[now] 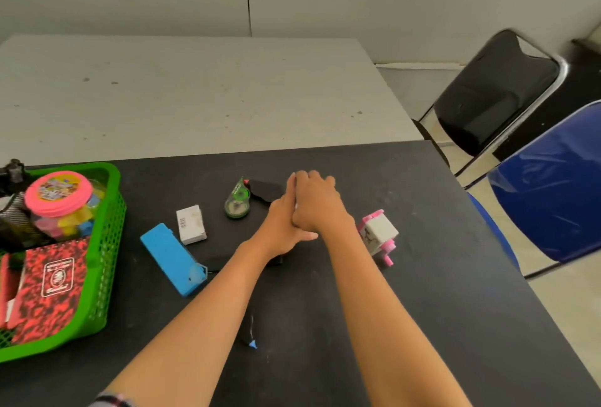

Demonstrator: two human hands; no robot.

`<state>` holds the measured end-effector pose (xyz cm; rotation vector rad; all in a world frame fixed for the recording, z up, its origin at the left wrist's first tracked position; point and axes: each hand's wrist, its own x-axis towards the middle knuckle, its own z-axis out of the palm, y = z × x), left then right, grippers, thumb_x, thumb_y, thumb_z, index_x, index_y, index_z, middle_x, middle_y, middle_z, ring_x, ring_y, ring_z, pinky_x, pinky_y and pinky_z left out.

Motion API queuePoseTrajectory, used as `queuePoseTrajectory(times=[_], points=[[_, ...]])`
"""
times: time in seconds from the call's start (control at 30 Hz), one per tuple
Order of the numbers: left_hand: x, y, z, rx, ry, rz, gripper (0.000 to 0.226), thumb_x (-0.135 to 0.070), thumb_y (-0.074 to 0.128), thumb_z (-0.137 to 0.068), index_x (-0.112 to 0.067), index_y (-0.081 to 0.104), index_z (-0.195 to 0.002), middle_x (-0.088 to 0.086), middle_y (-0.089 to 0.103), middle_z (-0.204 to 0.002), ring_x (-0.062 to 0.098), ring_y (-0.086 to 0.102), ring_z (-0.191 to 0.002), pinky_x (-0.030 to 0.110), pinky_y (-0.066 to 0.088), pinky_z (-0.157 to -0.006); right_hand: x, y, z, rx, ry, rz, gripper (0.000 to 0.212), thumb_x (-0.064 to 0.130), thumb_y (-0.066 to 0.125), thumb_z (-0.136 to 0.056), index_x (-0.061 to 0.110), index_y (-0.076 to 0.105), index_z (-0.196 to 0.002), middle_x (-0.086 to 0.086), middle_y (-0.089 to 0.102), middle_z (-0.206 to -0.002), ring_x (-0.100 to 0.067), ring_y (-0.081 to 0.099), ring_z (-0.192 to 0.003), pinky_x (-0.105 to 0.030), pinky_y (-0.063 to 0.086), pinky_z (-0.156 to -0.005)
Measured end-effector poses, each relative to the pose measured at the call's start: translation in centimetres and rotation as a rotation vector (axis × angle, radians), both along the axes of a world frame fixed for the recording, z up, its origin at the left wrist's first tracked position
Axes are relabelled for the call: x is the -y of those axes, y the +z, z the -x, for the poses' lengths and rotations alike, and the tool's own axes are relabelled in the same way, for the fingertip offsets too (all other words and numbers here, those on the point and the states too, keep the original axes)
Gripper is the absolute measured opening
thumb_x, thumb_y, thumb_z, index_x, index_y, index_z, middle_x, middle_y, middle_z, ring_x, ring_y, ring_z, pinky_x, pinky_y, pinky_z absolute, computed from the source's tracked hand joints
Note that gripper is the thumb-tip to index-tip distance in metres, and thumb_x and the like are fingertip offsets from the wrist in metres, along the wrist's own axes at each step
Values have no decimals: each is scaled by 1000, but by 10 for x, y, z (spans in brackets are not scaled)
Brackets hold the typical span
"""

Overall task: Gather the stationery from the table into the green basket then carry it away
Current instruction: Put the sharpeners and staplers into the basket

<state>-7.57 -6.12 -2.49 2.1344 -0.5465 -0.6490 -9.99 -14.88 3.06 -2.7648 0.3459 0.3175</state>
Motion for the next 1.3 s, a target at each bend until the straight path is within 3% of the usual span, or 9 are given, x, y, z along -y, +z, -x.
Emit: queuePoseTrajectory(times=[0.1, 0.2, 0.3, 0.43, 0.53, 0.67, 0.83, 1.17, 1.3], points=[[-3, -11, 4, -14, 82, 45, 97, -15, 80, -67, -20, 22, -144, -5, 51, -131, 15, 49, -121, 30, 40, -102, 11, 7, 12, 0, -81, -265, 73, 7, 57, -79, 17, 26, -144, -14, 38, -140, -35, 31, -129, -43, 45, -99], [-7, -15, 10, -47, 195, 145, 79, -9, 81, -66, -21, 39, -132, -8, 53, -120, 13, 51, -115, 26, 42, -97, 30, 4, 29, 139, -469, 85, 60, 24, 60, -81, 9, 37, -134, -18, 31, -140, -37, 27, -127, -46, 39, -96], [-9, -17, 12, -51, 207, 156, 78, -11, 82, -66, -21, 39, -131, -7, 52, -120, 12, 50, -111, 24, 40, -91, 50, -6, 43, -174, -807, 46, 65, 50, 54, -87, 2, 43, -128, -21, 39, -135, -39, 37, -123, -47, 43, -86], [-13, -17, 9, -69, 208, 118, 79, -19, 83, -64, -24, 41, -131, -3, 53, -128, 14, 52, -115, 29, 44, -95, 58, -11, 44, -275, -543, 14, 31, 22, 58, -86, 8, 59, -114, -11, 59, -114, -32, 54, -109, -37, 45, -87], [-18, -14, 6, -106, 193, 69, 85, -25, 84, -61, -26, 40, -134, -1, 51, -133, 18, 52, -118, 38, 44, -102, 46, -5, 39, -270, -245, 22, 44, 2, 46, -86, 17, 53, -126, -16, 35, -130, -34, 34, -117, -37, 41, -99], [-23, -8, 5, -120, 172, 12, 96, -28, 83, -62, -25, 30, -142, 1, 44, -141, 21, 50, -123, 44, 41, -106, 44, -8, 43, -112, -134, -224, 73, -12, 31, -84, 36, 42, -138, -11, 24, -139, -30, 27, -123, -38, 43, -101], [-20, 1, 6, -108, 155, 20, 91, -21, 75, -75, -20, 20, -148, 2, 39, -147, 22, 44, -130, 35, 34, -107, 44, -15, 59, 1, -389, -424, 83, 9, 64, -81, 21, 18, -148, -13, 24, -142, -34, 33, -128, -38, 41, -96], [-25, 14, 17, -10, 121, 82, 67, -9, 71, -77, -21, 40, -135, 5, 56, -128, 18, 52, -115, 22, 39, -84, 22, -15, 57, 188, -361, -562, 54, 11, 72, -79, 13, 48, -127, -7, 57, -117, -18, 53, -98, -21, 42, -66], [-61, 48, 25, 50, 206, 212, 63, -2, 69, -78, -20, 44, -133, -5, 54, -116, 7, 51, -107, 1, 43, -66, -6, 6, 52, 341, -307, -549, 58, 17, 79, -72, 17, 51, -123, -7, 58, -112, -22, 59, -95, -19, 43, -64]])
